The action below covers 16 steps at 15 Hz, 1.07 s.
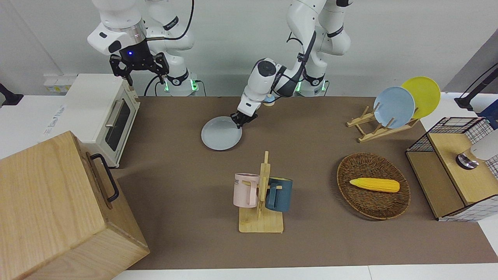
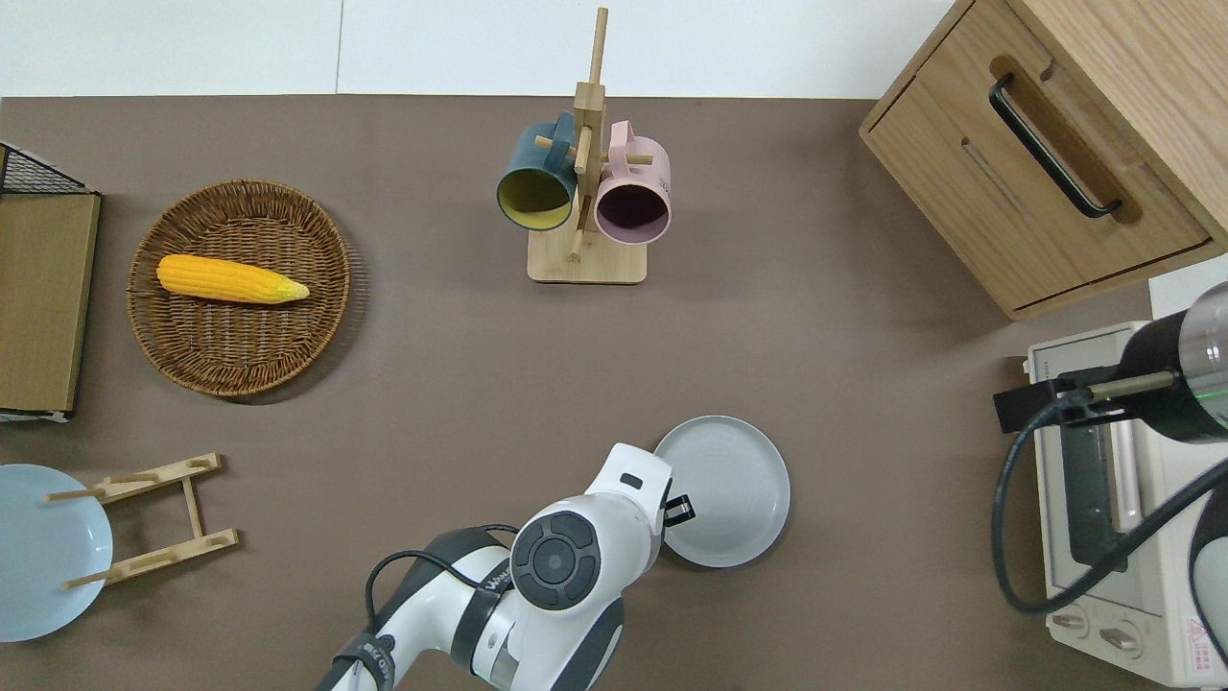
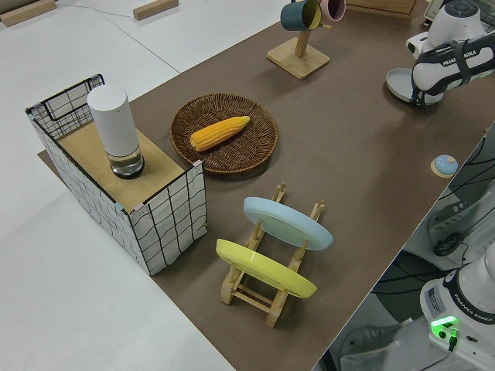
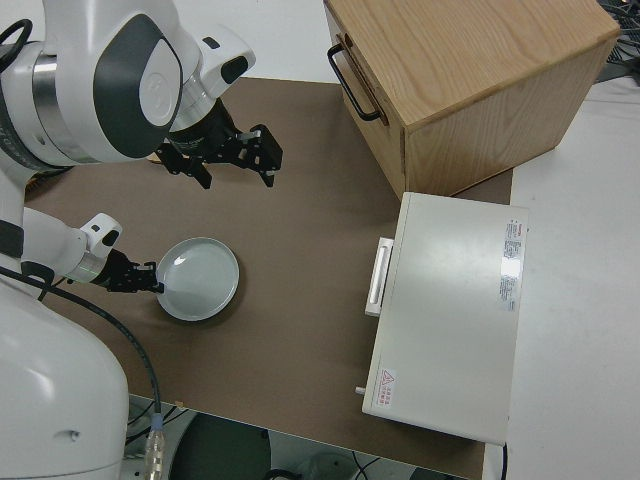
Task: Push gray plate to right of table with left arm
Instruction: 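Push the gray plate with the left gripper across the table toward the toaster oven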
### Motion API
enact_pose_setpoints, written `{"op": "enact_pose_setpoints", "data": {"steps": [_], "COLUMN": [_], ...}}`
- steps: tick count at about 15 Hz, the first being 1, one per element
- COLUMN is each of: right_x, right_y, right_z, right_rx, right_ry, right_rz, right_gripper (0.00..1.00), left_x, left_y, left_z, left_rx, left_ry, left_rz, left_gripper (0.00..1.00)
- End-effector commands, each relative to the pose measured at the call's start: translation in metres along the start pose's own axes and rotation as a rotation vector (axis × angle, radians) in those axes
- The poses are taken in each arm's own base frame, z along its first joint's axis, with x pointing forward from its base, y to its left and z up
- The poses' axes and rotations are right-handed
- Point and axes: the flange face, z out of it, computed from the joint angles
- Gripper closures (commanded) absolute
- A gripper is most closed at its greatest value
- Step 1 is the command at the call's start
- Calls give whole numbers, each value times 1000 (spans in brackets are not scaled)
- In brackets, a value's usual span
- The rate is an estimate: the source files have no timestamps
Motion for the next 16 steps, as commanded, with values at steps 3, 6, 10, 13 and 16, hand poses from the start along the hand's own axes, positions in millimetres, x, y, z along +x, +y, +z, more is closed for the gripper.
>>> {"op": "enact_pose_setpoints", "data": {"steps": [3,6,10,13,16], "right_x": [-5,-5,-5,-5,-5], "right_y": [1,1,1,1,1], "right_z": [-2,-2,-2,-2,-2], "right_rx": [-1,-2,-1,-2,-1], "right_ry": [-6,-6,-6,-6,-6], "right_rz": [-4,-4,-4,-4,-4], "right_gripper": [5,5,5,5,5], "left_x": [-11,-10,7,41,90], "left_y": [14,14,3,-19,-65], "left_z": [20,19,-17,-63,-117], "left_rx": [-25,-16,70,145,200], "left_ry": [-4,-4,16,80,72], "left_rz": [-4,8,55,139,231], "left_gripper": [673,258,7,7,5]}}
